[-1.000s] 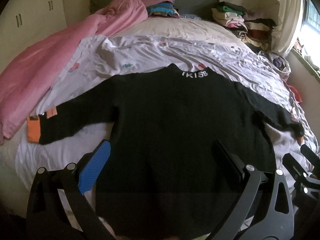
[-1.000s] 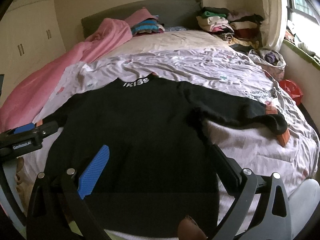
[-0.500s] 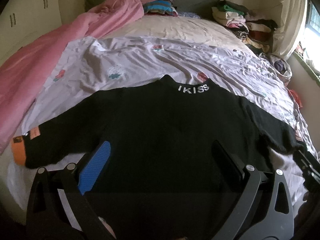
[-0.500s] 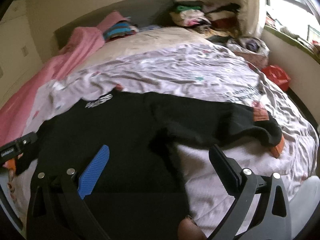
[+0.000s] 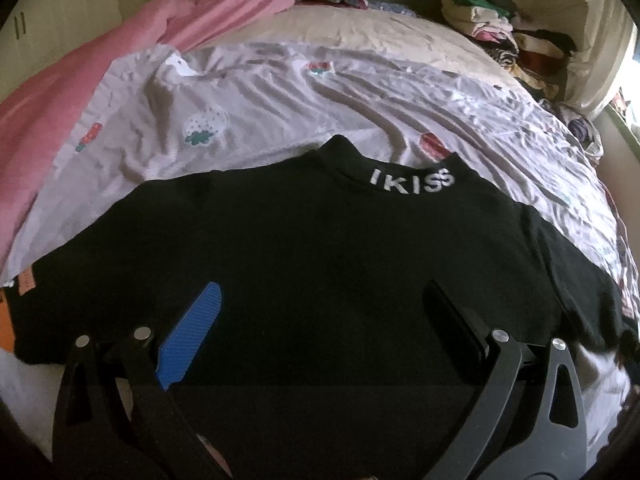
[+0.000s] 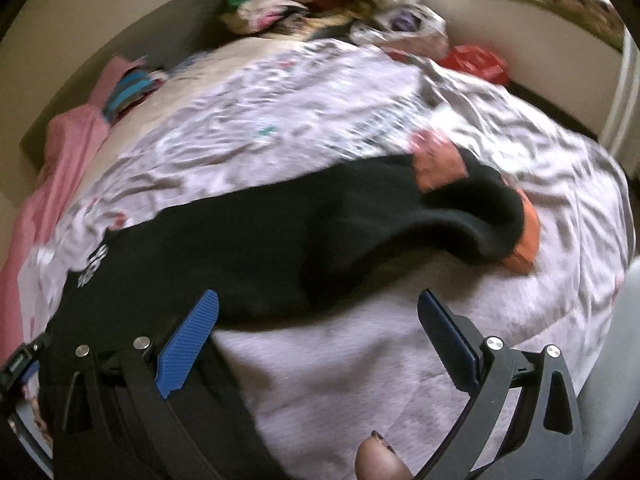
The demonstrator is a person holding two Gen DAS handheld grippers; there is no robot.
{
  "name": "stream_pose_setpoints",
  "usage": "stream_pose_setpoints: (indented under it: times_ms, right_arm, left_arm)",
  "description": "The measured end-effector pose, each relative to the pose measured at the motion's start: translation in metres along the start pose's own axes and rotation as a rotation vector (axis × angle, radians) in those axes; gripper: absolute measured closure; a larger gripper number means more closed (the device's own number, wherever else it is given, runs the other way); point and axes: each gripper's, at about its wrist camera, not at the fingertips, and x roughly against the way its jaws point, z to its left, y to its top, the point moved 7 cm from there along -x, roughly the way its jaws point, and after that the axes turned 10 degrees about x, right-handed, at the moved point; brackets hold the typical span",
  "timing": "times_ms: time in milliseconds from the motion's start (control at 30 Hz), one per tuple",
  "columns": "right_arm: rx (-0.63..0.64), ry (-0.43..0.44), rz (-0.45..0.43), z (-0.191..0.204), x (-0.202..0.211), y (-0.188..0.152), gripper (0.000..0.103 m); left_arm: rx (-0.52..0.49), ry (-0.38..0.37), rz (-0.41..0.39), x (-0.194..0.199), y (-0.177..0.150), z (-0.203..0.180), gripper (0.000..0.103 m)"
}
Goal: Fold small clothes
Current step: 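Reach the right gripper to the orange cuff of a sleeve and grasp it, then carry the held sleeve across the shirt body and release it on the chest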
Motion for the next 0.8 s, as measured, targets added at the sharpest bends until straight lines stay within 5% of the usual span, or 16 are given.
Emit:
stream_pose_setpoints:
  times_ms: [267, 433, 600, 700, 800]
  right_arm:
    - [-0.248, -0.044, 0.018, -0.062, -0.029, 0.0, 0.004]
    - [-0.414, 0.005, -0.035, -0.1, -0.038, 0.018, 0.005]
    - [-0.507, 0.025, -0.086, -0.129, -0.04, 0.036, 0.055]
    - [-0.506, 0.048, -0.126, -0.134, -0.036, 0.047, 0.073]
    - [-0.456, 0.089, -0.174, -0.124, -0.025, 0.06, 0.08]
  left_arm:
    - [0.005, 0.016, 0.013, -0.016, 0.006, 0.005, 0.008]
    - [-0.026, -0.004, 0.014, -0.013, 0.002, -0.002, 0.008]
    - [-0.032, -0.02, -0.009, -0.001, 0.009, -0.006, 0.008]
    - [-0.03, -0.029, -0.022, 0.007, 0.013, -0.005, 0.008]
    - [-0.028, -0.036, -0.033, 0.016, 0.019, -0.004, 0.008]
